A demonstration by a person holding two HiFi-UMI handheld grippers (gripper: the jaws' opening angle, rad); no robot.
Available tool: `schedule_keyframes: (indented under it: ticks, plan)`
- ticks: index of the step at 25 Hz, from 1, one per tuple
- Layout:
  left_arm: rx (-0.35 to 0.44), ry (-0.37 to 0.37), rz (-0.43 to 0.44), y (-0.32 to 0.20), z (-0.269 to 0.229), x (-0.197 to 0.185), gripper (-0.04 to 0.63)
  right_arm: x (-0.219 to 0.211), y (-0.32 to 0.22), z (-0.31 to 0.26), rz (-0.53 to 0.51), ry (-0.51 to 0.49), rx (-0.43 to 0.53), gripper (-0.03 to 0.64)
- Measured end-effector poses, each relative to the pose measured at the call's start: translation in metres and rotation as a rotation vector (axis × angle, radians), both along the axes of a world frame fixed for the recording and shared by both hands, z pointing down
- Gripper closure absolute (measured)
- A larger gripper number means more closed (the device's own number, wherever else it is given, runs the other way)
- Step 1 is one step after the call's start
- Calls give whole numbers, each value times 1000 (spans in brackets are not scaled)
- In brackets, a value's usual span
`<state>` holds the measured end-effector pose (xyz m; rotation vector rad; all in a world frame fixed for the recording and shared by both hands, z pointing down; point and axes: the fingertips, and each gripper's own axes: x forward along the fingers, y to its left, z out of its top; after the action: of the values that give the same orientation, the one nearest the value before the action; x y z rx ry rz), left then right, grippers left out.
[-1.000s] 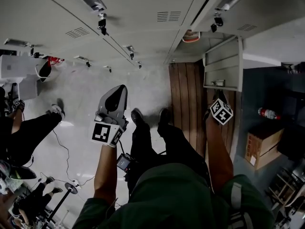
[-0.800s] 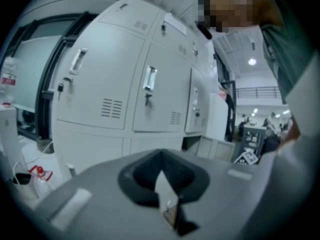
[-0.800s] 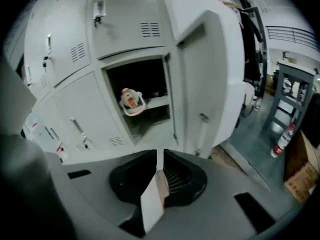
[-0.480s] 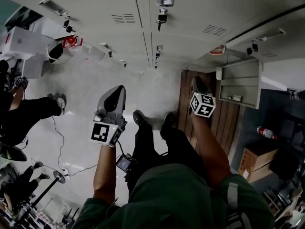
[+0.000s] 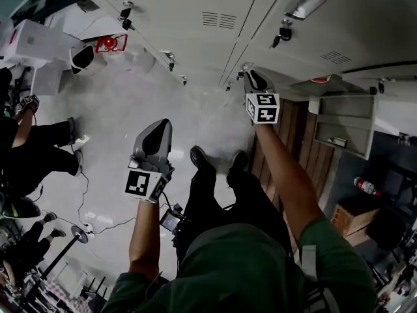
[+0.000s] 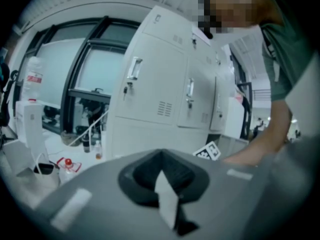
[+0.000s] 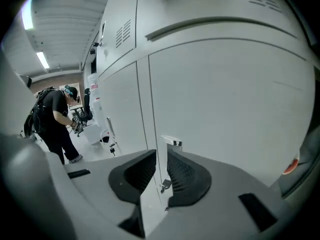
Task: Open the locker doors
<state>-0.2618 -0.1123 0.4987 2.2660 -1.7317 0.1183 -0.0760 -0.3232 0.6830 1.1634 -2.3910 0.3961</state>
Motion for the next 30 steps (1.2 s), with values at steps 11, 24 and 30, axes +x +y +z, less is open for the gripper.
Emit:
schedule_keyframes:
  ticks: [11, 24, 30]
  plan:
    - [-12, 27, 29, -14, 23, -41, 597, -25, -36, 31, 72, 80, -9, 552]
    - [-40, -22, 55, -32, 36, -35, 597, 15, 50, 35, 7, 34, -37, 552]
    - [-14, -62, 1, -39, 16, -25, 597, 88, 99, 34, 31, 86, -60, 577]
